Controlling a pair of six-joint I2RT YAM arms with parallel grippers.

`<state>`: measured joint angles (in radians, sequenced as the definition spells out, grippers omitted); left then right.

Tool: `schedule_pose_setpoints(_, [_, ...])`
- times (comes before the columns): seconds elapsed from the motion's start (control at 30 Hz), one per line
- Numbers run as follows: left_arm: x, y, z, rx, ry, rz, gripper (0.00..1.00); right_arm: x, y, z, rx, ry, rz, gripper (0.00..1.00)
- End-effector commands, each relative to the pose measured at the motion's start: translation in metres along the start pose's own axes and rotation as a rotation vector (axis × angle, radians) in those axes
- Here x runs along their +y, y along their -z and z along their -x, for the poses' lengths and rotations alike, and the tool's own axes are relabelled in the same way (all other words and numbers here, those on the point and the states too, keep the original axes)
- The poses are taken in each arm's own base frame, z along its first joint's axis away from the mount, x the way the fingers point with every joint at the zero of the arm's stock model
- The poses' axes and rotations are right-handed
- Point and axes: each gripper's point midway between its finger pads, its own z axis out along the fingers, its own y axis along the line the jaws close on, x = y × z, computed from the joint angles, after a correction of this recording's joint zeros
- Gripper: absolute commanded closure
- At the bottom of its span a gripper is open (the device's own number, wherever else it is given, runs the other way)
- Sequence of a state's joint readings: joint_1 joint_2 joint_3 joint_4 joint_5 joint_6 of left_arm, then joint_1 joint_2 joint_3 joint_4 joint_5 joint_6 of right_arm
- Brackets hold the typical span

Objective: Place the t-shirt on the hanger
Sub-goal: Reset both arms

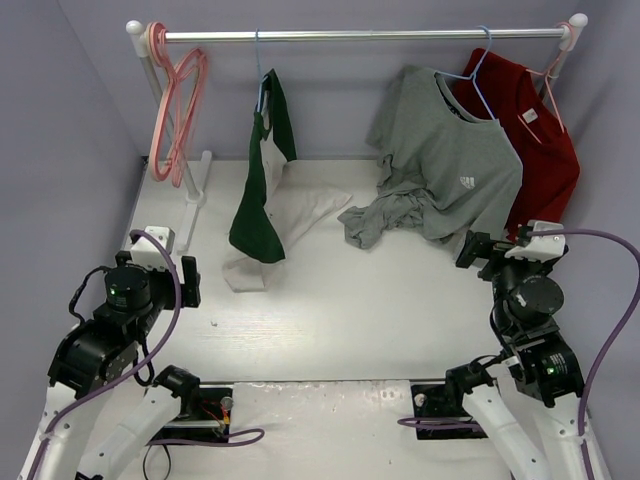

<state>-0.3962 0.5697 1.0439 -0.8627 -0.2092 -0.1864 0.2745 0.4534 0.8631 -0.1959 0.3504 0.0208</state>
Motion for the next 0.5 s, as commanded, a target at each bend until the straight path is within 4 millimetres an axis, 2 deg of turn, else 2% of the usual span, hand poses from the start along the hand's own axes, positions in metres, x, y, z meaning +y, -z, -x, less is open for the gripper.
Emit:
schedule_pose_setpoints(0.0, [-0.002, -0.004, 0.02, -0.032, 0.054, 0.01, 0.25, 0.003, -0.001, 0.01, -0.044, -0.019, 0.012, 0.0])
schedule_pose_setpoints(0.23, [-0.003, -0.005, 0.019, -0.04, 0.07, 0.009, 0.25, 0.001, 0.009, 0.012, -0.054, -0.022, 0.026, 0.0])
schedule_pose_setpoints(0.47, [-0.005, -0.008, 0.02, -0.053, 0.086, 0.005, 0.25, 0.001, 0.009, 0.02, -0.069, -0.023, 0.024, 0.0])
